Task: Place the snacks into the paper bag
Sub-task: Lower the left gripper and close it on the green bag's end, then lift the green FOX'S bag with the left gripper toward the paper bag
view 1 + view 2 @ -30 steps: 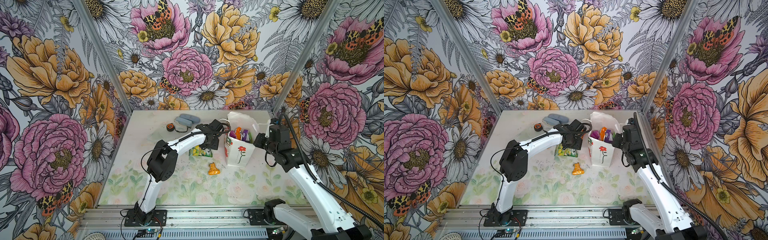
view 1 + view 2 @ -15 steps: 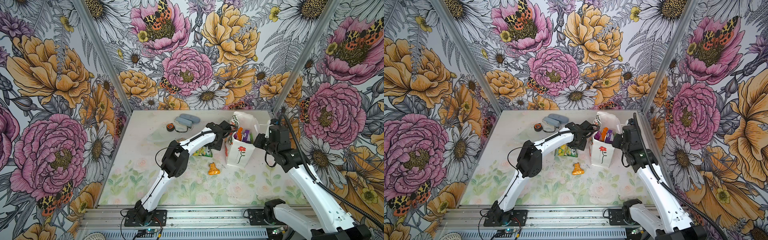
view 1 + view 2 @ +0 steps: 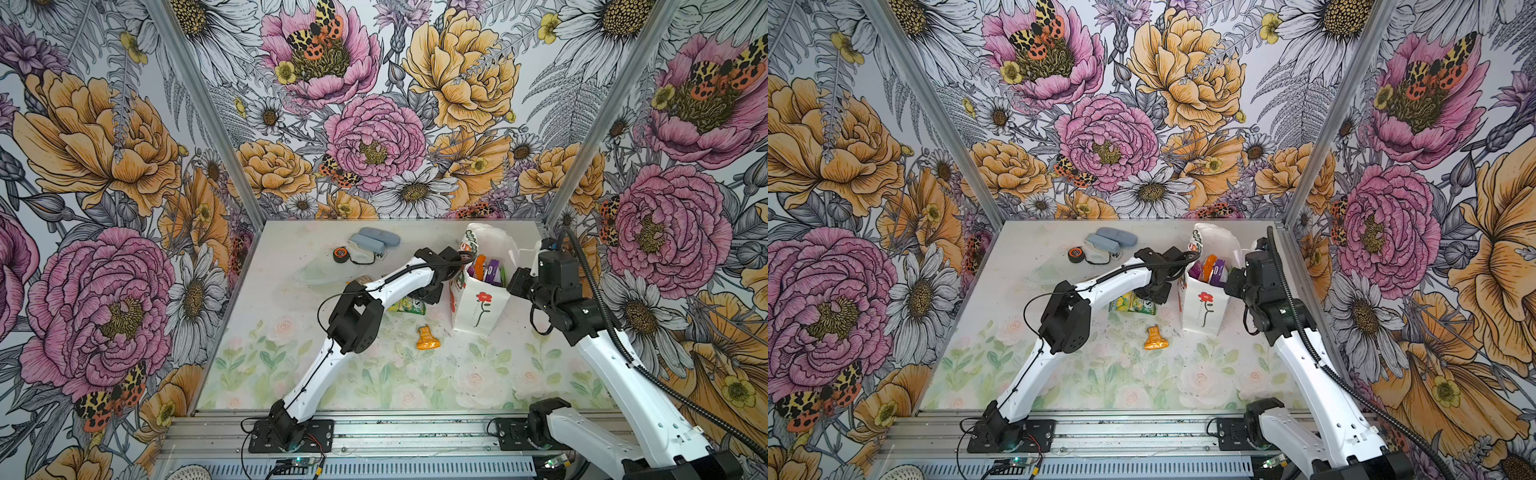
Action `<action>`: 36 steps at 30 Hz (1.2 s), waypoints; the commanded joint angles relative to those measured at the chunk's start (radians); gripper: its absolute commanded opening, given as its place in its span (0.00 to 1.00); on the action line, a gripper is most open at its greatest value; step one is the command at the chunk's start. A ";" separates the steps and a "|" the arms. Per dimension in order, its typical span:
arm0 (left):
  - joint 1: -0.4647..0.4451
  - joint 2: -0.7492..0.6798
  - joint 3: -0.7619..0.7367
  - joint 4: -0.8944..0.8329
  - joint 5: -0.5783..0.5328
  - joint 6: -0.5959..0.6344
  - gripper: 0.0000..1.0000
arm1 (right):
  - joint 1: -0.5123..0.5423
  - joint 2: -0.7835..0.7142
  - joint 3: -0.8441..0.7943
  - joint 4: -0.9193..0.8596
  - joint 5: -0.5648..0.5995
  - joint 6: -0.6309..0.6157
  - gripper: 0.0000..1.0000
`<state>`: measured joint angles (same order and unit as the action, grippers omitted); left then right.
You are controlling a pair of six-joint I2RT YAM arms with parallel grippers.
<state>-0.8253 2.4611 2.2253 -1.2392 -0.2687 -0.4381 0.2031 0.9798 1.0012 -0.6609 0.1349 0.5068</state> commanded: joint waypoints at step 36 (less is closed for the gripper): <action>0.023 -0.715 -0.843 0.648 0.197 -0.010 0.00 | -0.005 -0.006 0.010 0.021 0.014 -0.013 0.00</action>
<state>-0.8009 1.8206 1.3949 -0.7128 -0.1112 -0.4538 0.2031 0.9756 0.9974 -0.6605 0.1379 0.5064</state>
